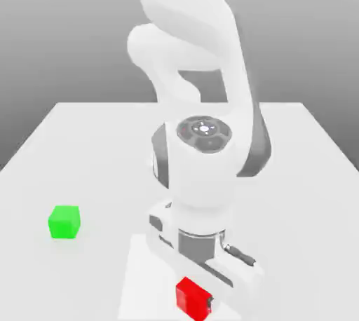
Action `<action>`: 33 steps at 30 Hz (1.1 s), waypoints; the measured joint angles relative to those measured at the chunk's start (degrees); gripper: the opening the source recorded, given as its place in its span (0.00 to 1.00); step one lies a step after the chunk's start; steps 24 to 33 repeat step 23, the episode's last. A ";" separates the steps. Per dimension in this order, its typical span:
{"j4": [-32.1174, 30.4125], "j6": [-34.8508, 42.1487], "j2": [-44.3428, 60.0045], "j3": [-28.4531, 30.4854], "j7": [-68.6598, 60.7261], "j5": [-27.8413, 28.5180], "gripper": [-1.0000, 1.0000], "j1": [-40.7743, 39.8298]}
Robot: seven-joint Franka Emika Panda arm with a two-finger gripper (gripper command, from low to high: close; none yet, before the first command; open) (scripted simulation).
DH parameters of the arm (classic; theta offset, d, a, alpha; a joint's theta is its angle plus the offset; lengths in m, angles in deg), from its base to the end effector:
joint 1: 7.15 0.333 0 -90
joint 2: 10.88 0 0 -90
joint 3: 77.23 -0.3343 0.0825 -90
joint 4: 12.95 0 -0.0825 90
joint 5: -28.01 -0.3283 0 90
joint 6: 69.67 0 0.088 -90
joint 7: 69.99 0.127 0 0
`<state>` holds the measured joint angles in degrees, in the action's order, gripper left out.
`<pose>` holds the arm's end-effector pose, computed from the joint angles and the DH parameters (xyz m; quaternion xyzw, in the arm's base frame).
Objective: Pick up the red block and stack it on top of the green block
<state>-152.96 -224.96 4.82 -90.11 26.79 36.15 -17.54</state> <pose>0.4669 0.0258 0.2429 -0.7232 0.6906 -0.0007 0.0015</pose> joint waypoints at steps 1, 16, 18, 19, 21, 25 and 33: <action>-0.68 1.27 -1.92 0.14 -0.39 -1.01 0.00 -0.50; -21.47 -1.83 -20.15 17.32 14.36 -6.96 0.00 -27.34; -21.47 -5.58 -16.42 17.43 14.05 -7.66 0.00 -27.39; -21.42 -7.51 -14.43 17.23 13.67 -8.22 0.00 -27.50; -21.31 -10.60 -11.21 16.86 12.99 -9.24 1.00 -27.52; -21.31 -10.60 -11.21 16.86 12.99 -9.24 1.00 -27.52; -21.31 -10.60 -11.21 16.86 12.99 -9.24 1.00 -27.52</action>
